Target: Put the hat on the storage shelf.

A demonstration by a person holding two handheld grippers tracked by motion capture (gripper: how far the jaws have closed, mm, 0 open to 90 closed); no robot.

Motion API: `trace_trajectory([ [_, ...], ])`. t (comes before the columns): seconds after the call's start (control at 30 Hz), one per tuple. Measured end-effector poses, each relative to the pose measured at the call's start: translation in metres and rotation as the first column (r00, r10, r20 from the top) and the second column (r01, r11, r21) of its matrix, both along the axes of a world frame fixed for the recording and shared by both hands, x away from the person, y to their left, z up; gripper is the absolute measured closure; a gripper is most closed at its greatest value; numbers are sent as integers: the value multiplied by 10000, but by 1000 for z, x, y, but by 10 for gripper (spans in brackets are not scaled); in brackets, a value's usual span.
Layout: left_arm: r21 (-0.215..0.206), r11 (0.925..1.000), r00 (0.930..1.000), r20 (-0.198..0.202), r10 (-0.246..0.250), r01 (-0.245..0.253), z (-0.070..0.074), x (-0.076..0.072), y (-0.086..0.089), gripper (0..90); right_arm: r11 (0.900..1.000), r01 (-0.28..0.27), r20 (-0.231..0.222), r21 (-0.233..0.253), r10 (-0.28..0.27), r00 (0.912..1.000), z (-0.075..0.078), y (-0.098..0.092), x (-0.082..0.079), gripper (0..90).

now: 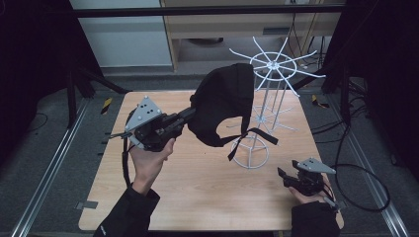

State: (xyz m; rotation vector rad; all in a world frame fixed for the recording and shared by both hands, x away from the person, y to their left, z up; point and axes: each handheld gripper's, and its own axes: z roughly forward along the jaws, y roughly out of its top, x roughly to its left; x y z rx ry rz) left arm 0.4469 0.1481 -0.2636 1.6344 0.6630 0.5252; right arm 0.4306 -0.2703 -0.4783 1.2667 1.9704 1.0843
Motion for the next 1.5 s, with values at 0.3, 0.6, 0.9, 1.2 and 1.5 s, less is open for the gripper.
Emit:
trace_trajectory([
  [0.3, 456, 9989, 9995, -309, 74, -60, -15, 8, -9, 772, 10000, -8, -42, 8, 8, 10000, 0, 1, 0, 366],
  [0.6, 496, 9987, 9999, -74, 108, -104, -24, 0, 1, 563, 10000, -1, -66, 27, 1, 10000, -1, 1, 0, 359],
  [0.9, 576, 9977, 9987, -333, 378, -358, -50, -14, 31, 418, 10000, 41, -41, -19, -41, 10000, -1, 1, 0, 344],
  [1.2, 1149, 9843, 9802, -1305, 1486, -1340, -106, -11, 74, 369, 9999, 121, -26, 40, -121, 9999, -2, 1, 0, 301],
  [1.5, 2059, 9541, 9342, -2394, 2644, -2173, -165, -9, 116, 317, 9992, 387, -116, 110, -385, 9992, -4, 0, 1, 211],
])
